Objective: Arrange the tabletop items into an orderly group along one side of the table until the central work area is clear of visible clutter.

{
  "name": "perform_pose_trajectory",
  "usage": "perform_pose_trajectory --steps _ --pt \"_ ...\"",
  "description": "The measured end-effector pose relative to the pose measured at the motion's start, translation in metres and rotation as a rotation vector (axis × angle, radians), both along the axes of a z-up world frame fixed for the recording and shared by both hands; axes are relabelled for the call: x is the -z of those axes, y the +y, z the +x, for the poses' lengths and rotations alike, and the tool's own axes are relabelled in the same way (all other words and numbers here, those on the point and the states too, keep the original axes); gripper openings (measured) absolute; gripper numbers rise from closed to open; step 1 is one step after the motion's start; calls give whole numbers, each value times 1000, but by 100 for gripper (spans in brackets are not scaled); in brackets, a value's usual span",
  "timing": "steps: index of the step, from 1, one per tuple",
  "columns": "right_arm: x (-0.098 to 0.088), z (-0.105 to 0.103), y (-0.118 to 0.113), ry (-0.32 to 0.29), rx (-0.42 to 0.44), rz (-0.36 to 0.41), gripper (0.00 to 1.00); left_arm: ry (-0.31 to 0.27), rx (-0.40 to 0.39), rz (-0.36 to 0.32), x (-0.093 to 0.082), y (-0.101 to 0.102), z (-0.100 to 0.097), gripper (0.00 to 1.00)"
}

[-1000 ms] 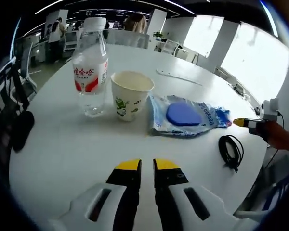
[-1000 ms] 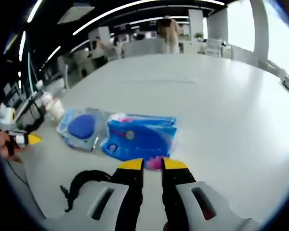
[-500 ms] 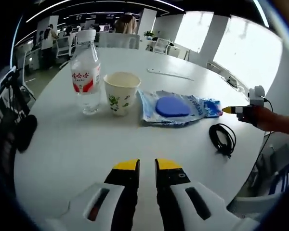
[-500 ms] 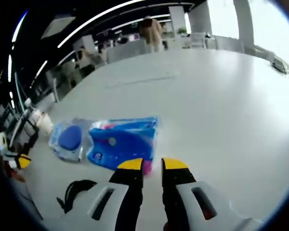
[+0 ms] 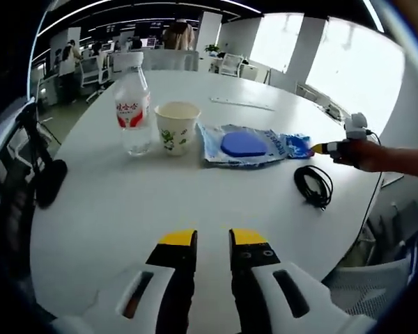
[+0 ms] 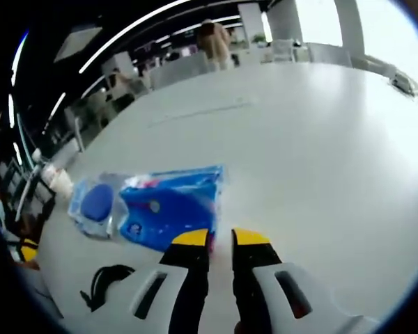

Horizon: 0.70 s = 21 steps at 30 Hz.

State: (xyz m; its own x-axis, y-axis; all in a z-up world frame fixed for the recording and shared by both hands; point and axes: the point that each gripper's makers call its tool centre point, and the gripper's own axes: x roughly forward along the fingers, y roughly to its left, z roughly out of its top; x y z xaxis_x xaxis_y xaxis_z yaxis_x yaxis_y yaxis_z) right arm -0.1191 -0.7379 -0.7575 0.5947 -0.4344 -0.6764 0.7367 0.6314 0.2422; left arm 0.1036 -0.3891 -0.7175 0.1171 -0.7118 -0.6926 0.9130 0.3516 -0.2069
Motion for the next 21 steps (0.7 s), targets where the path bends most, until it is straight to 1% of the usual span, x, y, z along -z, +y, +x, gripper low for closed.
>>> perform_pose_trajectory --steps 3,7,11,17,19,21 --pt "-4 0 -1 -4 -2 -11 1 12 -30 7 3 10 2 15" --pt "-5 -5 -2 -7 0 -13 1 19 -51 11 3 18 3 15" --pt "-5 -11 -2 -6 10 -12 1 21 -57 11 2 19 3 15" --pt "-4 -20 -6 -10 29 -7 1 23 -63 -1 -2 13 2 15" --pt "-4 -21 -6 -19 36 5 2 23 -58 -5 -4 10 1 15" --pt "-5 -19 -3 -49 39 25 7 24 -54 -7 -4 8 1 16"
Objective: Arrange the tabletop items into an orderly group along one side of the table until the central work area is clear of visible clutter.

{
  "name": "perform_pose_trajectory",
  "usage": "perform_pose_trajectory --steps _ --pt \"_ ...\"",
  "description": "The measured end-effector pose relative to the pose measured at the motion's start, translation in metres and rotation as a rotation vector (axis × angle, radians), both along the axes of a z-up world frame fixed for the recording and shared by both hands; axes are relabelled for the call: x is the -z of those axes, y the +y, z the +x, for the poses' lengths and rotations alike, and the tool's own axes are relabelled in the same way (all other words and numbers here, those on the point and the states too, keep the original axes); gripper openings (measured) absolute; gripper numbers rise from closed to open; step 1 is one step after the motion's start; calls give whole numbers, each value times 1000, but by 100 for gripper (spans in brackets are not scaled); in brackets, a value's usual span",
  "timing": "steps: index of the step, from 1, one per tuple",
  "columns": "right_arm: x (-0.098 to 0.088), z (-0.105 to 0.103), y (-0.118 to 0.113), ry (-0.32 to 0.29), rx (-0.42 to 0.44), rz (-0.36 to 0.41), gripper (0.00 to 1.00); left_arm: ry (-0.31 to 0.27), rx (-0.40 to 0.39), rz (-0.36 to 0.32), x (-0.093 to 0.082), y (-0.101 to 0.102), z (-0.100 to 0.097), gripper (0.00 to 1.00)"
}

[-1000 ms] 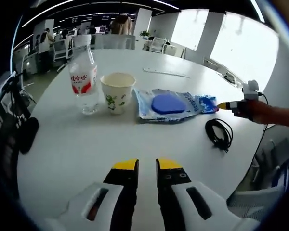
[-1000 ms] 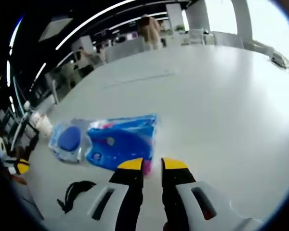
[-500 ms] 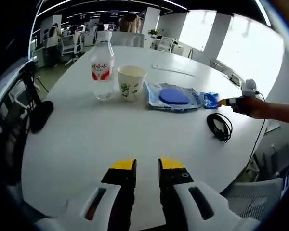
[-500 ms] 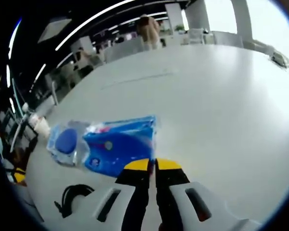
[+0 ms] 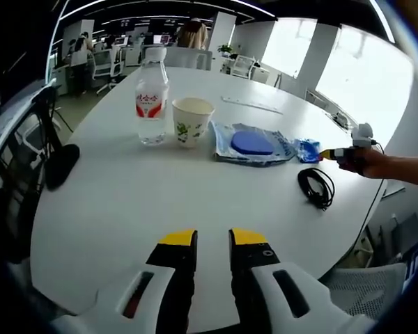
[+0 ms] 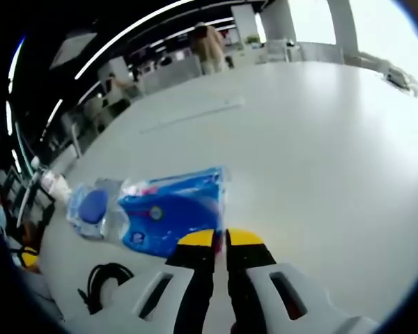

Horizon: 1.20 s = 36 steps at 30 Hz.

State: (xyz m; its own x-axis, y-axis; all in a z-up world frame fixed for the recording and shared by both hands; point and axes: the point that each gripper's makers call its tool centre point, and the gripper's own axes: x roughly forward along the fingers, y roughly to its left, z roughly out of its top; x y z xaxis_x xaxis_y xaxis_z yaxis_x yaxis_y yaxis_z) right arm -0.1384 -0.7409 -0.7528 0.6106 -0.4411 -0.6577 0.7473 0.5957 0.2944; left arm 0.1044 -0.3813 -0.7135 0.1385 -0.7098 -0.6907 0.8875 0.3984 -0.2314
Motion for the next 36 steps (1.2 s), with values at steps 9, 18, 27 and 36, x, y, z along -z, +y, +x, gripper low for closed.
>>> perform_pose_trajectory --steps 9,18,27,36 --pt "-3 -12 13 4 6 -3 12 -14 18 1 -4 0 1 16" --pt "-2 -12 53 -3 -44 19 16 -45 34 1 -9 8 4 18" --pt "-12 14 94 -49 -181 34 20 -39 5 -2 -11 21 10 19" --pt "0 29 115 61 -331 -20 23 -37 -1 -25 -16 26 9 20"
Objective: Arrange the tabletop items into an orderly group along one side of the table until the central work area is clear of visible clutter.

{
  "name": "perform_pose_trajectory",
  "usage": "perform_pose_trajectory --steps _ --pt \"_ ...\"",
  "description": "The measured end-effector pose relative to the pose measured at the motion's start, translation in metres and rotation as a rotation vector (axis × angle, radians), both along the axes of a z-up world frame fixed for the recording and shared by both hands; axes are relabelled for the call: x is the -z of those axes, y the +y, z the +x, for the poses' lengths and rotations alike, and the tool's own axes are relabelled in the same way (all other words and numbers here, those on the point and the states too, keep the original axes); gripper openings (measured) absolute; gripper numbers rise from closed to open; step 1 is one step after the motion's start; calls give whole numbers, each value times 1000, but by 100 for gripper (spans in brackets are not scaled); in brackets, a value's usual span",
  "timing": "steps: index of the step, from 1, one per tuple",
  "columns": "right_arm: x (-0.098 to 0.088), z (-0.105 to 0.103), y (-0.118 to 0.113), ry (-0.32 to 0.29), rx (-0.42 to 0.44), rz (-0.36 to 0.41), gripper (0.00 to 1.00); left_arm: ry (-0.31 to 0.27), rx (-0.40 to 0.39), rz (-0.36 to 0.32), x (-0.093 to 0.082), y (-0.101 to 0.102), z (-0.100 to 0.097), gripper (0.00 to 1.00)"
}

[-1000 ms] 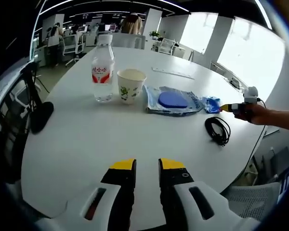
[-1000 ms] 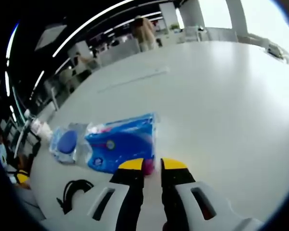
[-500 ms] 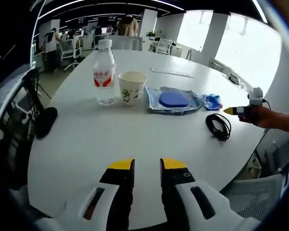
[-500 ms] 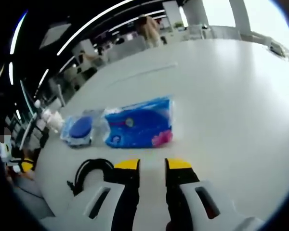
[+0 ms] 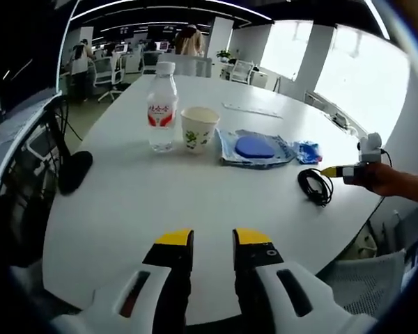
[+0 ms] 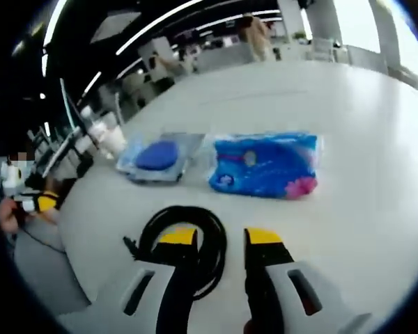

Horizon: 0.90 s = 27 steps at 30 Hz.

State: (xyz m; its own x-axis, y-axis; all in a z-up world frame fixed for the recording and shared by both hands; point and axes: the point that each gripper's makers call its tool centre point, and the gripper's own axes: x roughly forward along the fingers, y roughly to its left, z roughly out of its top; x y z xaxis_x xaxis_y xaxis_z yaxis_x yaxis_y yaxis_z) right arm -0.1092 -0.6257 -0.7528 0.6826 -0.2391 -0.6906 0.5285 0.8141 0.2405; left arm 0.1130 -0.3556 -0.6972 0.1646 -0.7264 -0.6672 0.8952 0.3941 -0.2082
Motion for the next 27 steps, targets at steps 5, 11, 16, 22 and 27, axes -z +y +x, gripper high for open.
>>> perform_pose_trajectory --steps 5,11,16,22,27 --pt "7 2 3 27 -10 -9 14 6 -15 -8 -2 4 0 20" --pt "8 8 -5 34 21 -25 10 10 -32 -9 -4 10 2 19" --pt "7 14 -10 37 33 -27 10 17 -43 -10 -4 12 4 19" --pt "6 20 -14 44 24 -25 10 17 -43 -23 -9 7 5 20" --pt "0 20 -10 19 24 -13 13 18 -29 -31 -12 -1 1 20"
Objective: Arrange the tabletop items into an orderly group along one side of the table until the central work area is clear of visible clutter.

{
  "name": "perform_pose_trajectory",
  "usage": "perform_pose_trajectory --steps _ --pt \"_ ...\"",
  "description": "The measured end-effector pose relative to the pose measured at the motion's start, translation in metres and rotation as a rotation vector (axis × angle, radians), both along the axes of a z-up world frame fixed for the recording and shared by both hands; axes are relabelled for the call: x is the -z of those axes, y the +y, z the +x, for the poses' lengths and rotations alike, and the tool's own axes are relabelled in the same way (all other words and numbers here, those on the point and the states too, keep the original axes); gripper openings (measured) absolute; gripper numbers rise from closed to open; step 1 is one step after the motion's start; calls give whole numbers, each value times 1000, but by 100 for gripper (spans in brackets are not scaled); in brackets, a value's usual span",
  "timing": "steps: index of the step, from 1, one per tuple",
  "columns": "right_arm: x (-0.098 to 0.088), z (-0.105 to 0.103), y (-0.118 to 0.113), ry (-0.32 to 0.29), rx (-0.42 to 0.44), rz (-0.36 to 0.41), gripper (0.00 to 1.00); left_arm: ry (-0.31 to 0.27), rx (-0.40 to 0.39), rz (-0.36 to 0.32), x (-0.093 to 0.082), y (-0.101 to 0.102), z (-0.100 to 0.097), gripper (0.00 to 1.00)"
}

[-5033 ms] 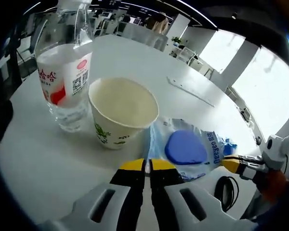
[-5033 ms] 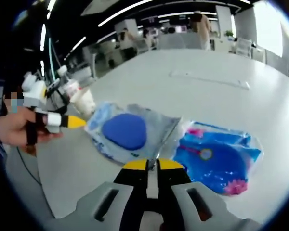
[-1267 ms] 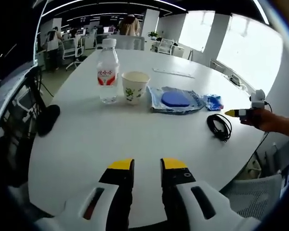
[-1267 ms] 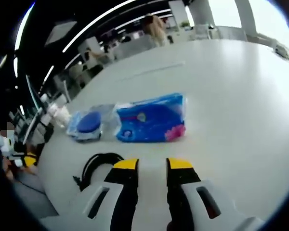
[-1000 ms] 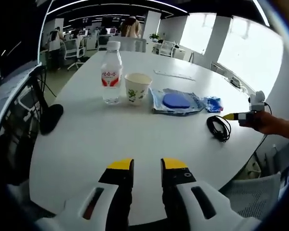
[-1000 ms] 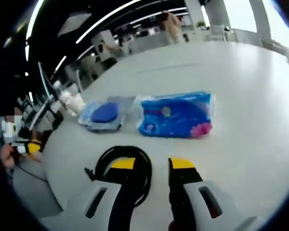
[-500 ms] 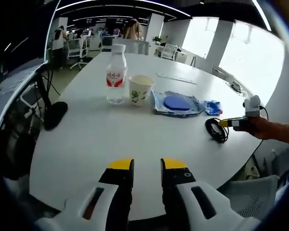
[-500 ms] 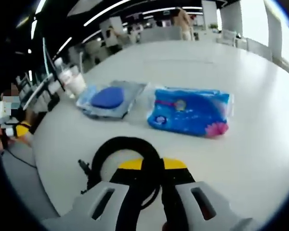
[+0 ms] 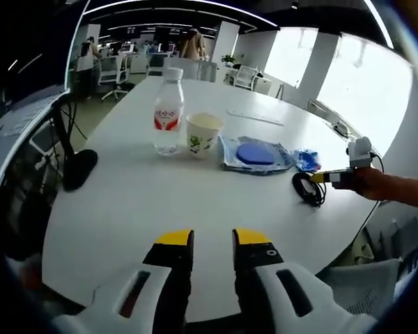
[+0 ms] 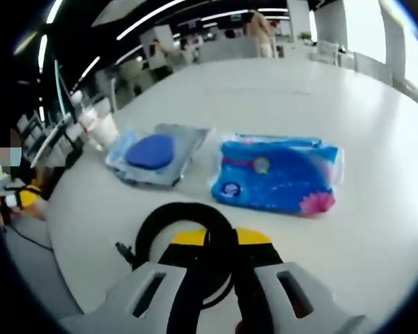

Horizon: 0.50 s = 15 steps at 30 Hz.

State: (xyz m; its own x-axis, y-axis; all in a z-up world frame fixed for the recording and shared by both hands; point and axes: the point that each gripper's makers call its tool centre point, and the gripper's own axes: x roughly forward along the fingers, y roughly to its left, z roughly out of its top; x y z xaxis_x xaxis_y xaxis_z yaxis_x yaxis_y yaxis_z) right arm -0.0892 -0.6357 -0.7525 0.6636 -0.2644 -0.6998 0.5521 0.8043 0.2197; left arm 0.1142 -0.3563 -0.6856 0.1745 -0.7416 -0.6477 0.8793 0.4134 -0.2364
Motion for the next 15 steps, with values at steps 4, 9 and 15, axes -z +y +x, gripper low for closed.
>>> perform_pose_trajectory --steps 4,9,15 --pt "-7 -4 2 -18 -7 -19 17 3 4 -16 -2 -8 -2 20" --pt "-20 -14 2 -27 -25 -43 21 4 12 -39 -7 -16 -6 20" --pt "-45 -22 7 -63 -68 -97 27 -20 47 -49 -11 -23 -10 21"
